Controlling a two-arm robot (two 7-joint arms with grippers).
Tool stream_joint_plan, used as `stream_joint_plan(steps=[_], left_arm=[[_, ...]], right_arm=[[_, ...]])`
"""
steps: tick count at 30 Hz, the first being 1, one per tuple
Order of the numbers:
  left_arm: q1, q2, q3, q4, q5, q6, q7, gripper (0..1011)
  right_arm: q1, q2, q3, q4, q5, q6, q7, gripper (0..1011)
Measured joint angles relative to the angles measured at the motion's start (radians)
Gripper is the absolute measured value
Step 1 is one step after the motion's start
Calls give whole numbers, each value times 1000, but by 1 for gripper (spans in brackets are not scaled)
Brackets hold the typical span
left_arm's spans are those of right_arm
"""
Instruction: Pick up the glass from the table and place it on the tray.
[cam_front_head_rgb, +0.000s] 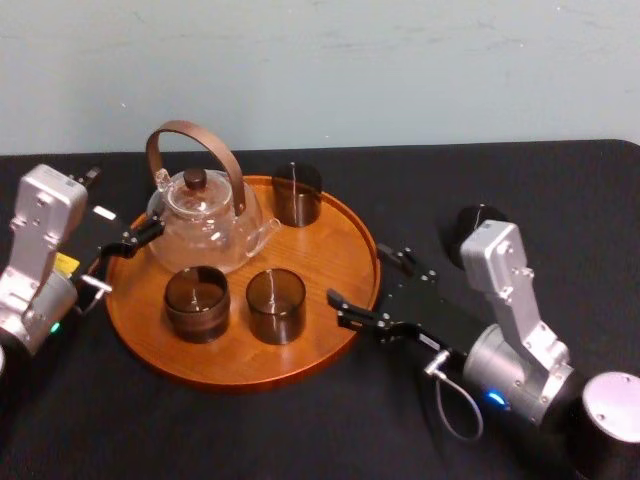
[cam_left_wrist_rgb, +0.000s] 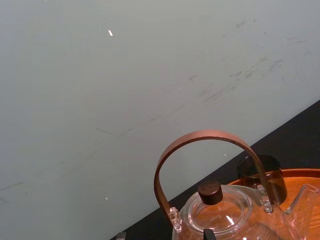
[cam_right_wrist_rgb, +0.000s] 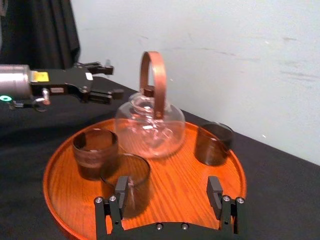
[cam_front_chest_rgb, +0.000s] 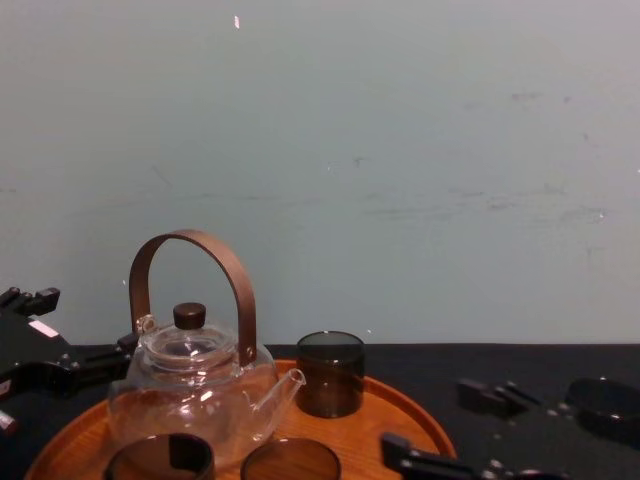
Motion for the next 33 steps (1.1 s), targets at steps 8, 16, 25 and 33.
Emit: stream_joint_plan(steps=[8,16,25,33], left_arm=[[0,0,0,0,0,0,0,1001],[0,0,0,0,0,0,0,1001],[0,0,0,0,0,0,0,1001],[0,0,0,0,0,0,0,1001]], right_arm=[[-56,24,54,-15,22,-3,-14,1002],[-93,34,99,-3,42,-7,-23,1002],[-110,34,151,24,58,-15,-40,1002],[-115,29,192,47,69,-18,-53,1002]])
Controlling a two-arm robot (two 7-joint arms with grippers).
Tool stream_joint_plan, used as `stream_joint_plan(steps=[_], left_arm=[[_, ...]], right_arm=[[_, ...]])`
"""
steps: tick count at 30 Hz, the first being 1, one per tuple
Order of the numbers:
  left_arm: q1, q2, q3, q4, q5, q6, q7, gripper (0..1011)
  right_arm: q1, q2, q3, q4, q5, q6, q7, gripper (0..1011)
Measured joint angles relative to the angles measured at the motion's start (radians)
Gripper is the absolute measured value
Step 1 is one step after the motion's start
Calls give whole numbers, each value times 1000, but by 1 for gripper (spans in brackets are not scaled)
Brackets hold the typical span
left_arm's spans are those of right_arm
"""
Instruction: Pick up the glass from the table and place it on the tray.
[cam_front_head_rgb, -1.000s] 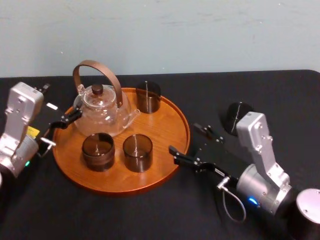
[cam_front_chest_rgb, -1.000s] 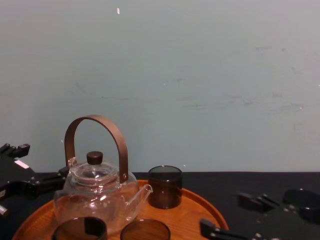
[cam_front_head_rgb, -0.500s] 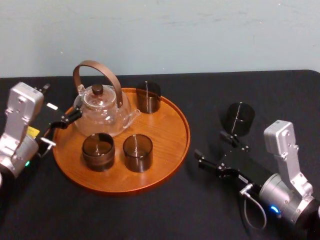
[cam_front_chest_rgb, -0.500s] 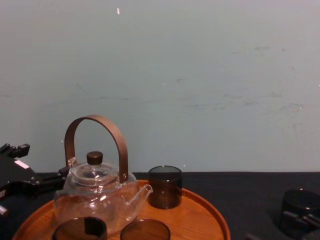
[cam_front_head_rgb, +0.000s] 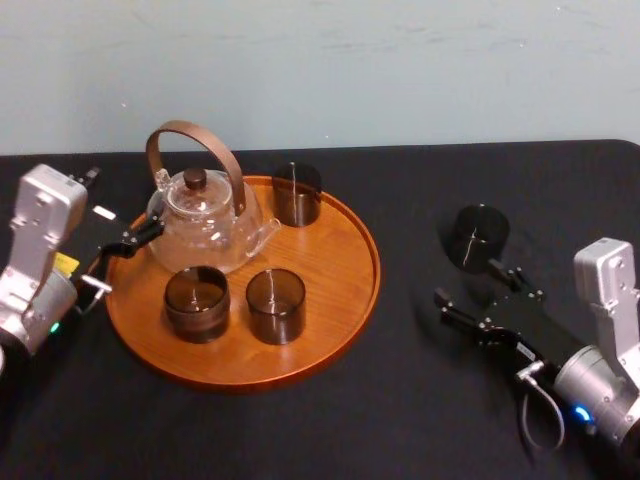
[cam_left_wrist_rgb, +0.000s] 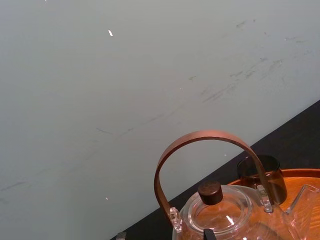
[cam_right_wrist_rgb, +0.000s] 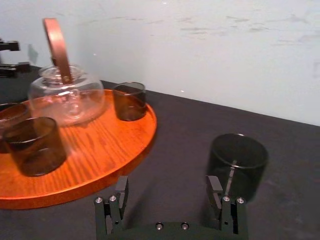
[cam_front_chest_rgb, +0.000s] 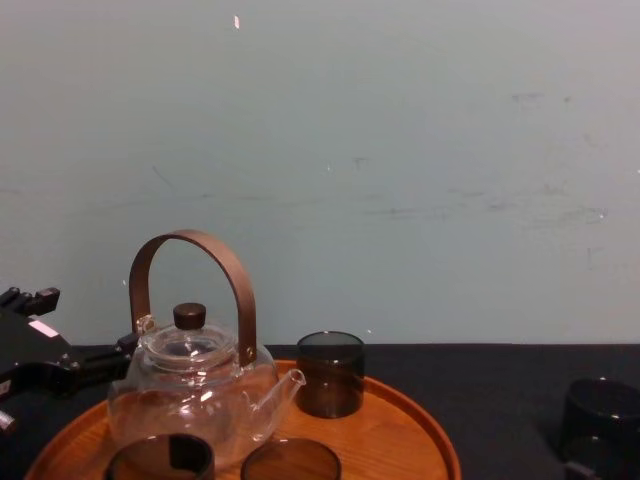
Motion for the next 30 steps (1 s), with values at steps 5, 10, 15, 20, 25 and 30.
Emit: stream_joint_plan(steps=[5,10,15,20,25,30], left_arm=[[0,0,0,0,0,0,0,1001],[0,0,0,0,0,0,0,1001],[0,0,0,0,0,0,0,1001],[0,0,0,0,0,0,0,1001],[0,0,0,0,0,0,0,1001],[0,0,0,0,0,0,0,1001]], right_arm=[[5,-5,25,20,2,-2,-10,1002],[25,-10,47,53,-1,-2,-23,1002],[64,-21,67,110,-10,5,-35,1002],[102,-31,78,160,-17,6,-36,1002],[137,-39,80,196,-18,11,-23,1002],[172,-46,75,227,-14,18,-4,1002]])
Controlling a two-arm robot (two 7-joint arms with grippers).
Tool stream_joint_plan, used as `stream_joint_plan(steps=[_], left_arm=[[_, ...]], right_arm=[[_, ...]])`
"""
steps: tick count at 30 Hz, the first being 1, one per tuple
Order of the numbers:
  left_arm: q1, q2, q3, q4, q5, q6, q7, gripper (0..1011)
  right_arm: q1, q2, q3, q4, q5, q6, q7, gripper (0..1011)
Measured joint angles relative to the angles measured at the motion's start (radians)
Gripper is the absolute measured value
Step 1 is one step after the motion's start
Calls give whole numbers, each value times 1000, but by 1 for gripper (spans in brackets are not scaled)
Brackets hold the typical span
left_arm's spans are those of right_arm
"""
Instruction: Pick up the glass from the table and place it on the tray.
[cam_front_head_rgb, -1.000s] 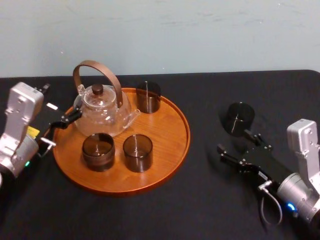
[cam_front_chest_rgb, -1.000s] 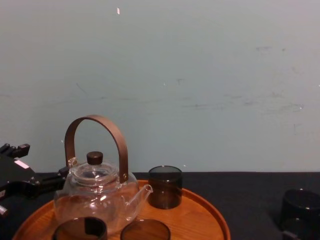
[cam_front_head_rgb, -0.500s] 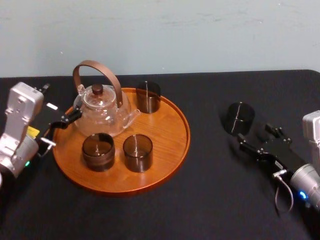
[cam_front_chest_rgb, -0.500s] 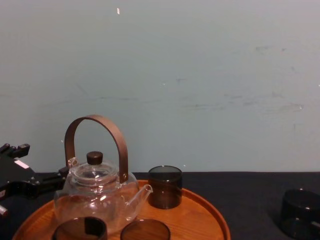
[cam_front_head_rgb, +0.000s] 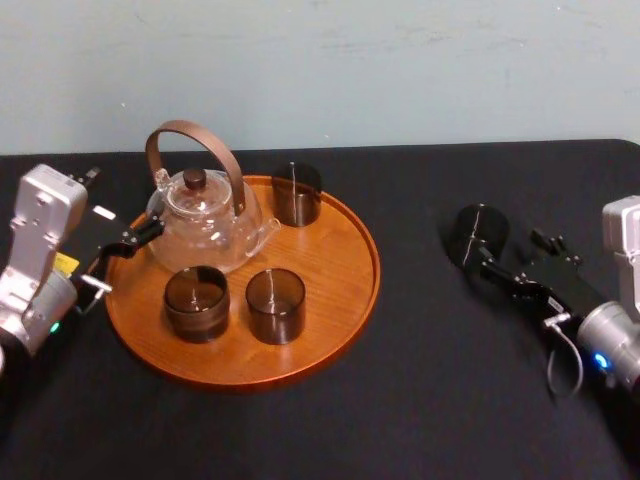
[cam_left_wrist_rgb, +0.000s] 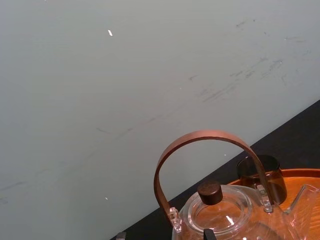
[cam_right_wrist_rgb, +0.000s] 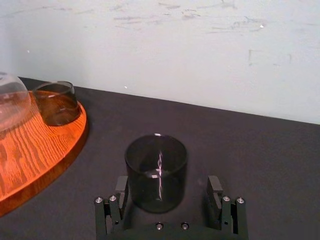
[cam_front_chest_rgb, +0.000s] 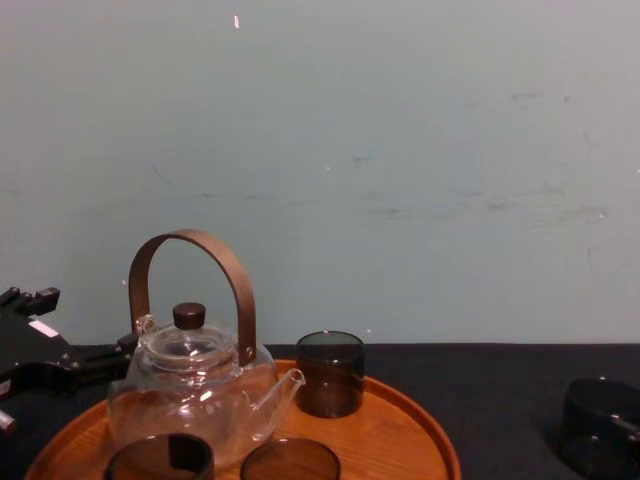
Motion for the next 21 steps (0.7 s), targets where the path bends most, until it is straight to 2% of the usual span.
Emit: stream_joint_plan(steps=[10,21], left_arm=[[0,0,0,0,0,0,0,1001],[0,0,0,0,0,0,0,1002]], right_arm=[[77,-12,-33,67,6,25,32,1003],[104,-17,-51,103,4,28,35,1002]])
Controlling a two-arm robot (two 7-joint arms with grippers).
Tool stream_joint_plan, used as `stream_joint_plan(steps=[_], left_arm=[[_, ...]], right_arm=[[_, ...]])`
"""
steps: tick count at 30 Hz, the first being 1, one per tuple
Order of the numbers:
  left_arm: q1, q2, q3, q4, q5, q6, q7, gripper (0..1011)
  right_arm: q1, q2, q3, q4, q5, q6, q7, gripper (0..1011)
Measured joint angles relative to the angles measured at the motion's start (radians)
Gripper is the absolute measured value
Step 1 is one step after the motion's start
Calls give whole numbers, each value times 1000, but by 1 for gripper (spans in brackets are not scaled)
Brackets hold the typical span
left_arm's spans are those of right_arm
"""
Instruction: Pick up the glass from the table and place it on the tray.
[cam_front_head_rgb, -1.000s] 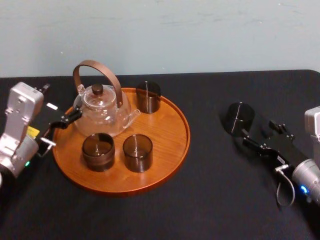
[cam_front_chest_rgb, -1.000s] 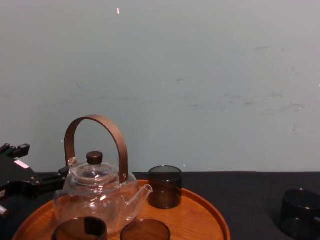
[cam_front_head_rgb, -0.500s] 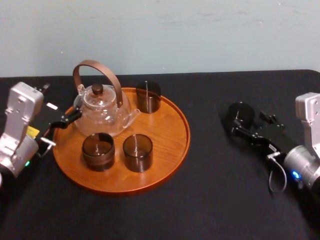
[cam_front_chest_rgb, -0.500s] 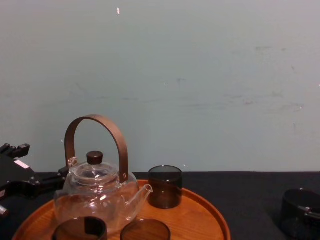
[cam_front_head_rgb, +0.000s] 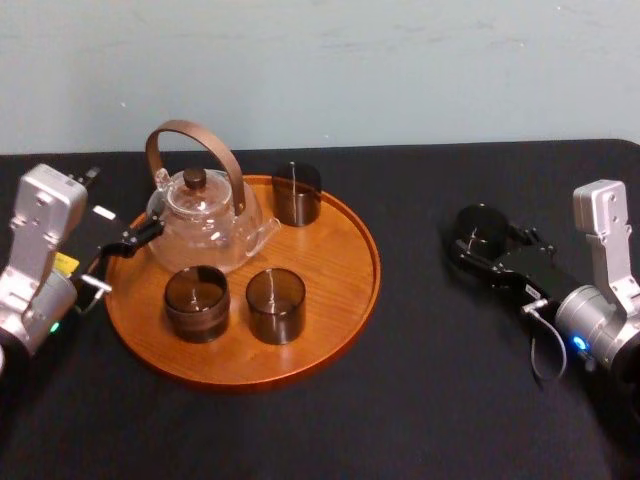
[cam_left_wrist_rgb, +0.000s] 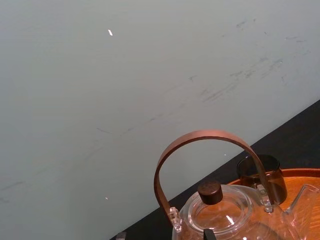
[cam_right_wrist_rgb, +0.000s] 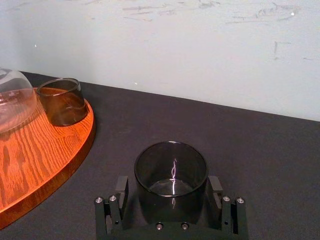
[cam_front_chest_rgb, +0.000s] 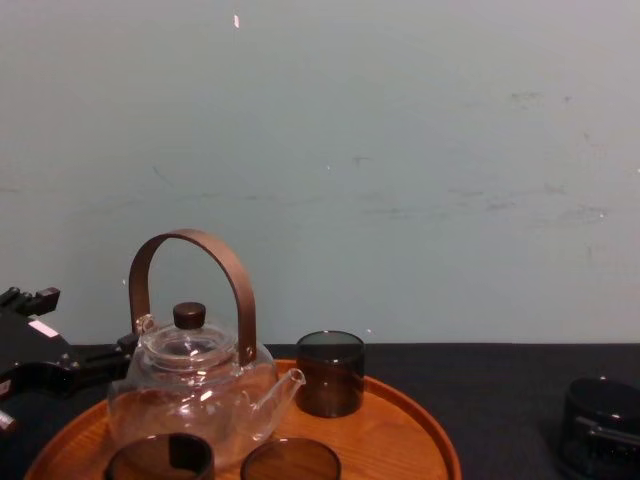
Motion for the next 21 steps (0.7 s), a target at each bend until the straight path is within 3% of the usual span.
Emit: stream_joint_plan(steps=[10,21], left_arm=[[0,0,0,0,0,0,0,1001],[0,0,0,0,0,0,0,1001]], right_arm=[[7,2,-7,9,-1,3,1,1002],[52,-11,-16,58,-5,6,-3,1002]])
